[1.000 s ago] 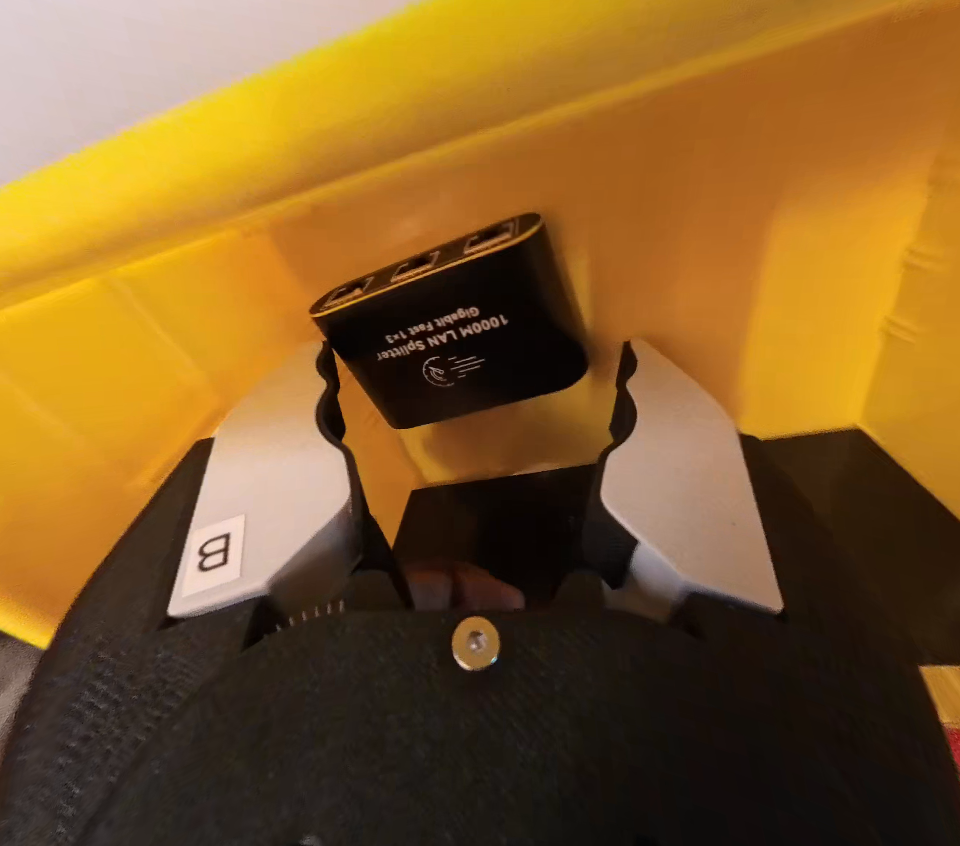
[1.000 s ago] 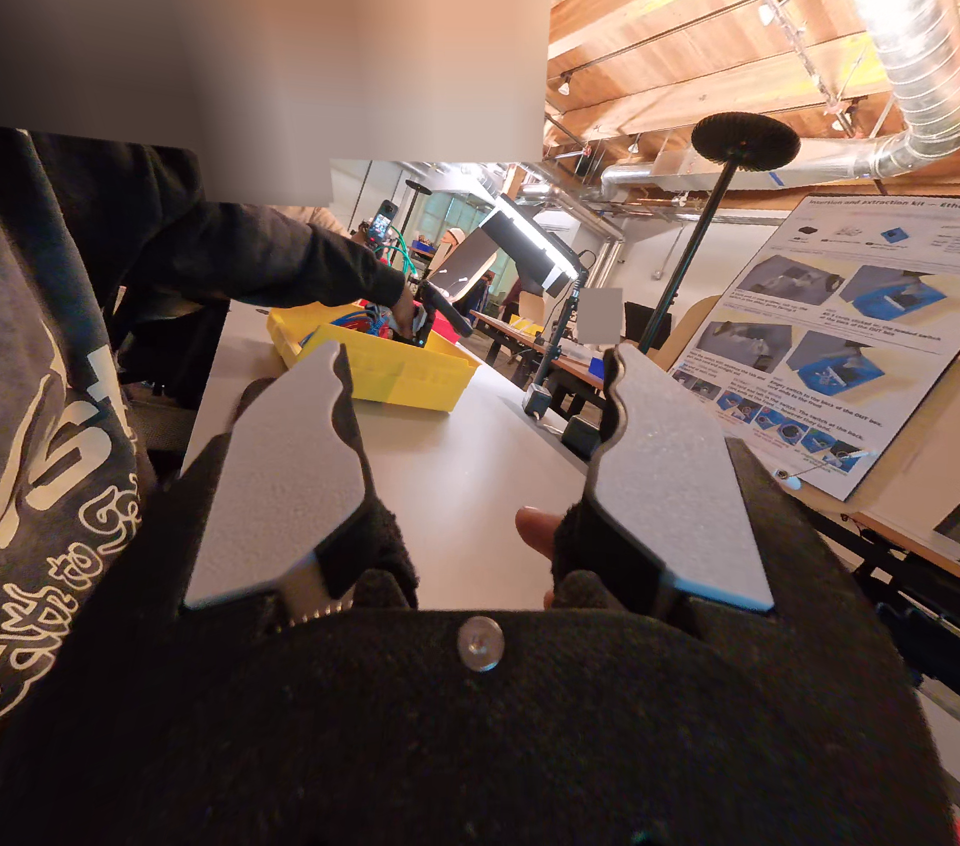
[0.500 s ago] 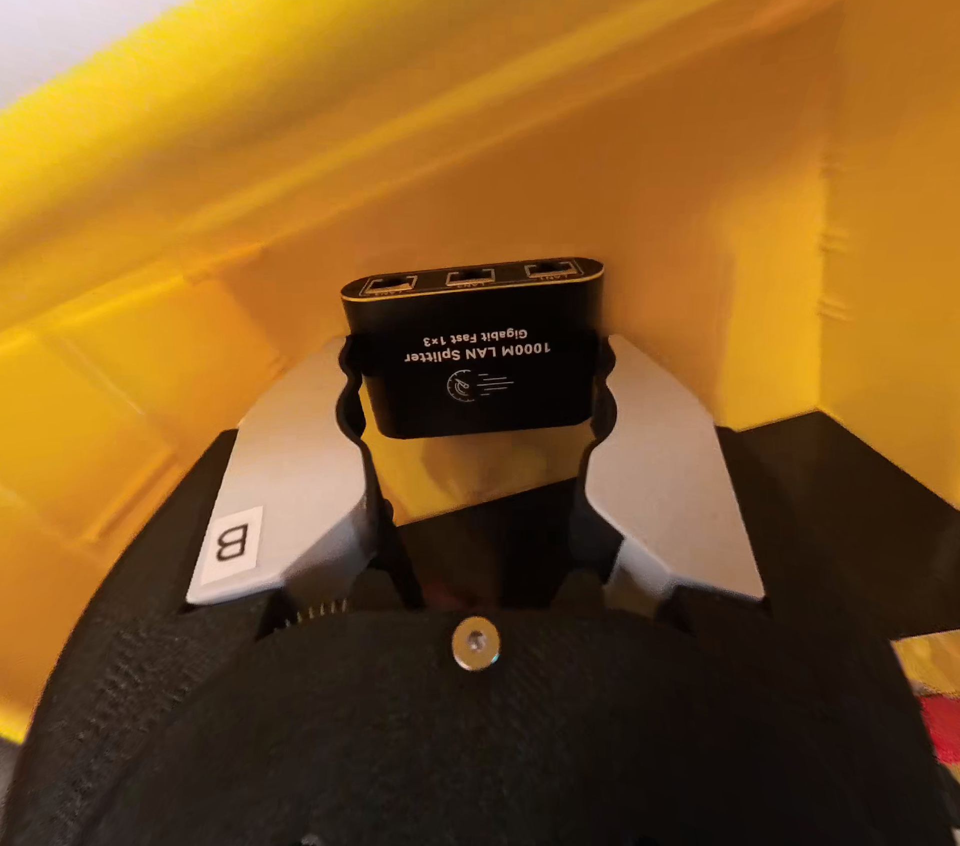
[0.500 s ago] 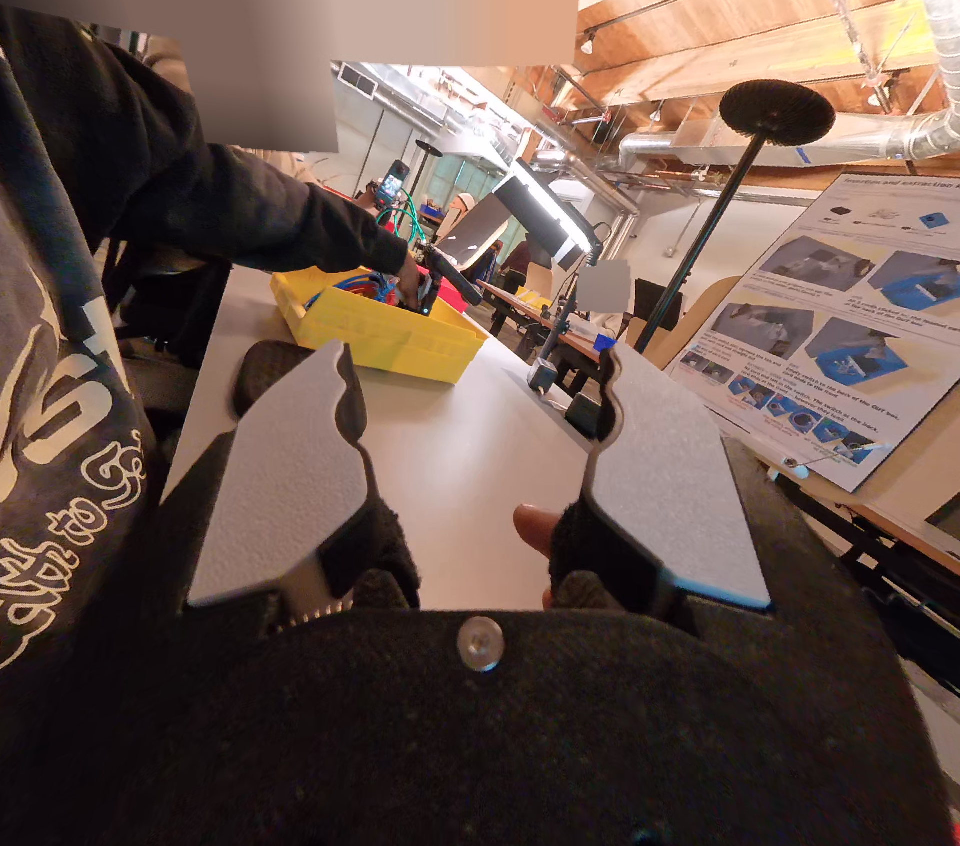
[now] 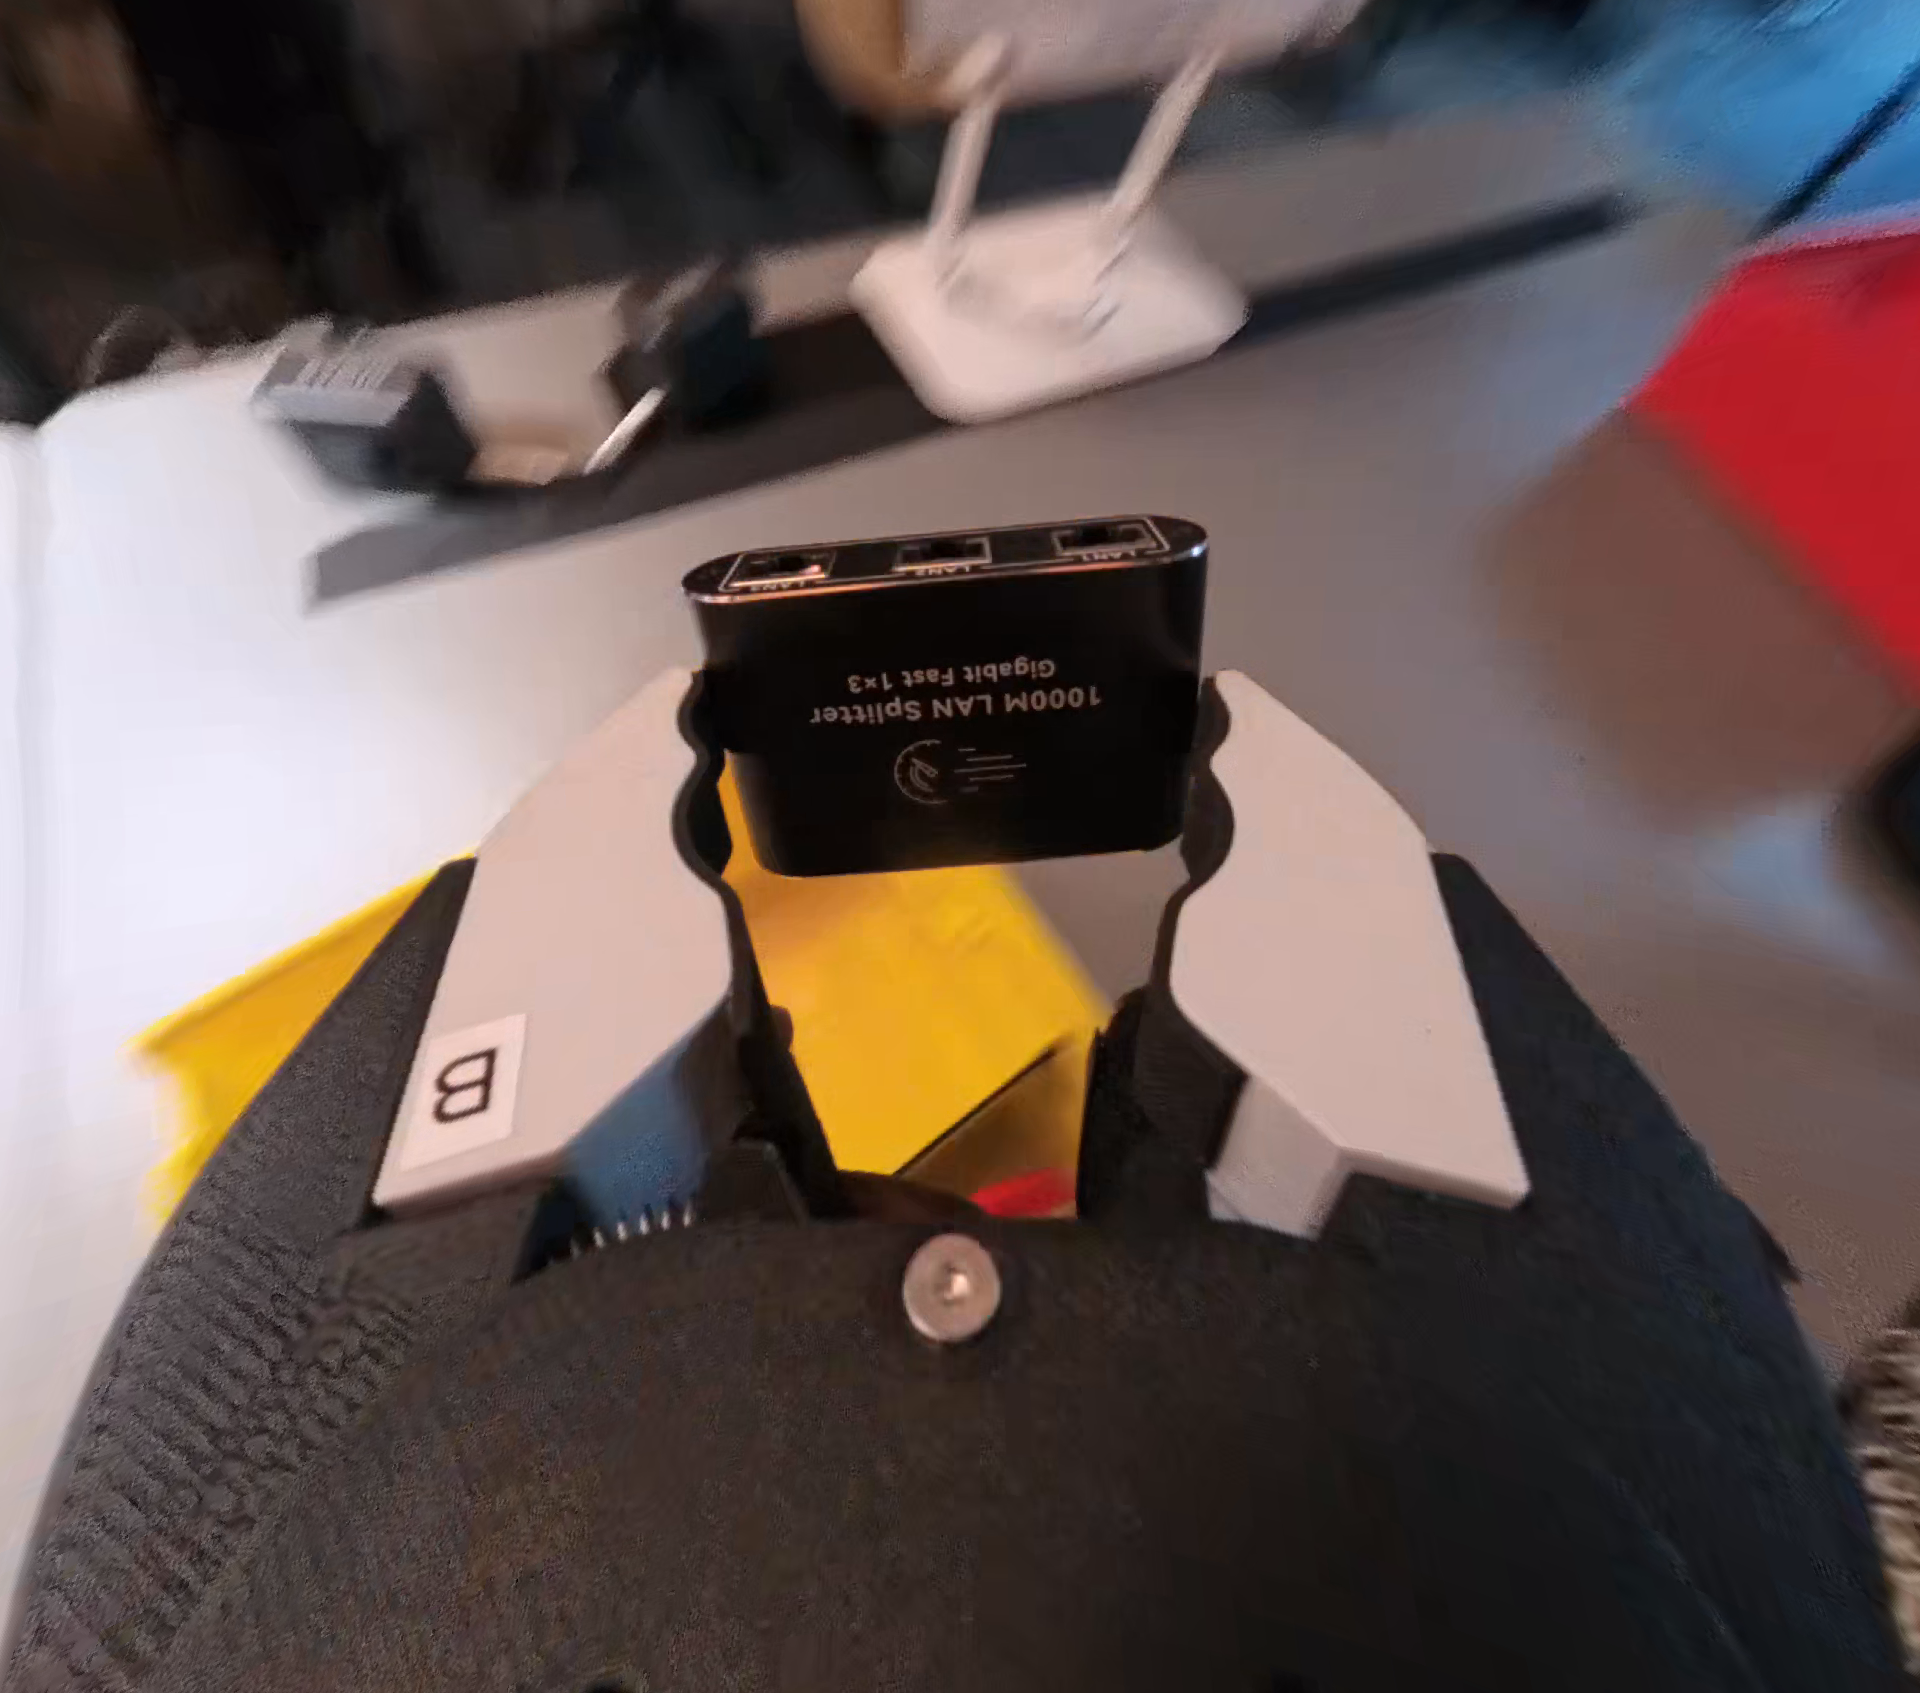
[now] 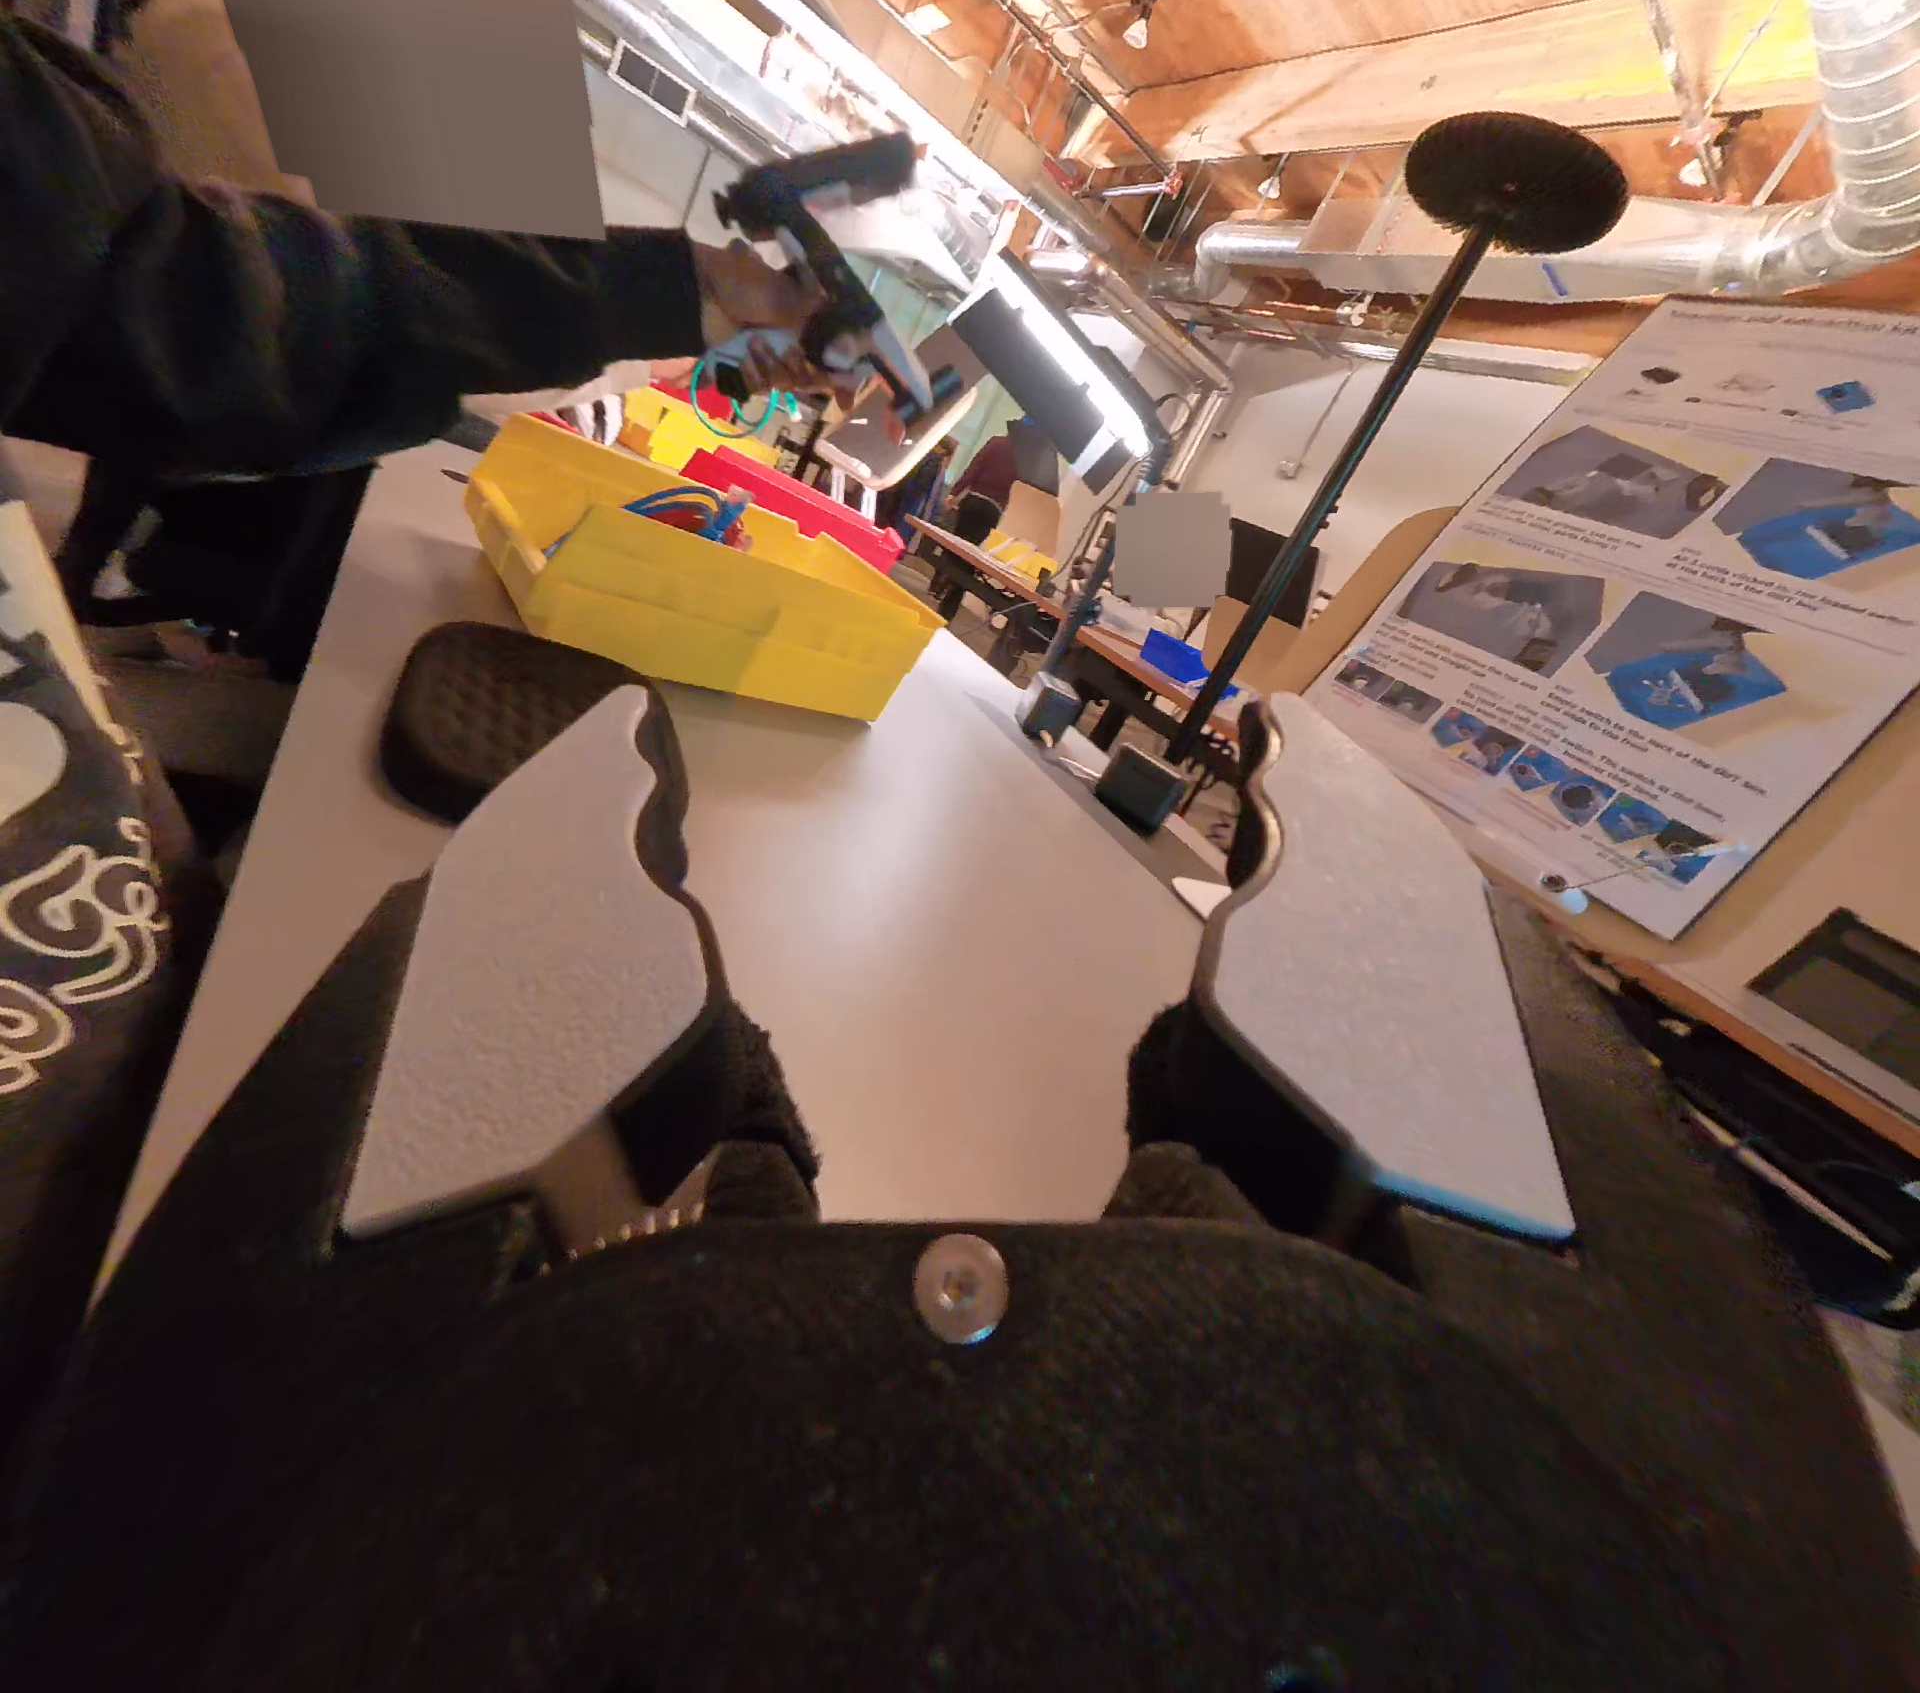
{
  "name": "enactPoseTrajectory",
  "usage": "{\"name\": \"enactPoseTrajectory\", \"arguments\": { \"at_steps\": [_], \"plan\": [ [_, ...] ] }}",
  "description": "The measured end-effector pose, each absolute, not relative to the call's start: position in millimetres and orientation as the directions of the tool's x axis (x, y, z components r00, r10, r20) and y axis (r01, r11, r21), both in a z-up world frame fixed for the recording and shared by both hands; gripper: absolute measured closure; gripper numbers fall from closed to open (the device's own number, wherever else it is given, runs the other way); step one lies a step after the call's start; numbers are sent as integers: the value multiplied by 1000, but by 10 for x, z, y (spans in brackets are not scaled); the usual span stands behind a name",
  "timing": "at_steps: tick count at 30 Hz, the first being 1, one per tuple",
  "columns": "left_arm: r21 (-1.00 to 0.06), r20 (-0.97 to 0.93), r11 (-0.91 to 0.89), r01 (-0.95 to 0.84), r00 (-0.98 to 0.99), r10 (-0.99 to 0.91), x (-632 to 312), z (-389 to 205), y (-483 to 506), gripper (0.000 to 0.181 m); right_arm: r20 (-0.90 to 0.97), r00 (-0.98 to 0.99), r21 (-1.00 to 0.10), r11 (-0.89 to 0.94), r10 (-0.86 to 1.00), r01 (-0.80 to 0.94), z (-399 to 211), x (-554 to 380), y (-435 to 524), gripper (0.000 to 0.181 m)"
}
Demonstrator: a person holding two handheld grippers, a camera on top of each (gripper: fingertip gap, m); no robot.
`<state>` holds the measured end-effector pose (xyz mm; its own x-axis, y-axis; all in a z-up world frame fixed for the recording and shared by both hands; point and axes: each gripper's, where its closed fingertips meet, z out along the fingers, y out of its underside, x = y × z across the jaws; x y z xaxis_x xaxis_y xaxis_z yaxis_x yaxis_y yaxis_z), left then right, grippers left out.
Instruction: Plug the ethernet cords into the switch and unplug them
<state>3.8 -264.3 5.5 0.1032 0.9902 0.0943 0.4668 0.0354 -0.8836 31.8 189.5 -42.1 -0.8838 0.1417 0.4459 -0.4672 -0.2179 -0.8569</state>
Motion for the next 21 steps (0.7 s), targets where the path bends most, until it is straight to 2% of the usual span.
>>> {"name": "enactPoseTrajectory", "arguments": {
  "at_steps": [3, 6, 8, 11, 13, 16, 19, 21],
  "plan": [
    [-953, 277, 209, 221, 347, 896, 201, 532, -1889, 95, 492, -842, -816, -219, 221, -534, -381, 319, 1791, 72],
    [-890, 405, 451, 71, 576, 710, 490, 855, -1196, 95, 535, -751, -721, -255, 387, -645, -192, 327, 1747, 68],
    [-777, 468, 628, 30, 695, 546, 685, 956, -830, 92, 537, -680, -625, -306, 500, -718, -5, 408, 1777, 71],
    [-514, 540, 849, 122, 815, 210, 900, 896, -420, 92, 507, -625, -509, -379, 594, -773, 204, 592, 1801, 76],
    [-316, 556, 926, 205, 831, 6, 924, 772, -281, 92, 522, -598, -478, -372, 609, -796, 261, 684, 1683, 75],
    [-60, 567, 945, 321, 790, -233, 792, 509, -92, 95, 568, -575, -430, -383, 589, -817, 297, 886, 1454, 87],
    [76, 563, 917, 393, 742, -365, 681, 300, 99, 95, 650, -523, -407, -328, 552, -852, 234, 990, 1202, 107],
    [118, 558, 896, 428, 718, -416, 658, 194, 225, 95, 702, -491, -427, -248, 516, -870, 135, 947, 1070, 124]
  ]
}}
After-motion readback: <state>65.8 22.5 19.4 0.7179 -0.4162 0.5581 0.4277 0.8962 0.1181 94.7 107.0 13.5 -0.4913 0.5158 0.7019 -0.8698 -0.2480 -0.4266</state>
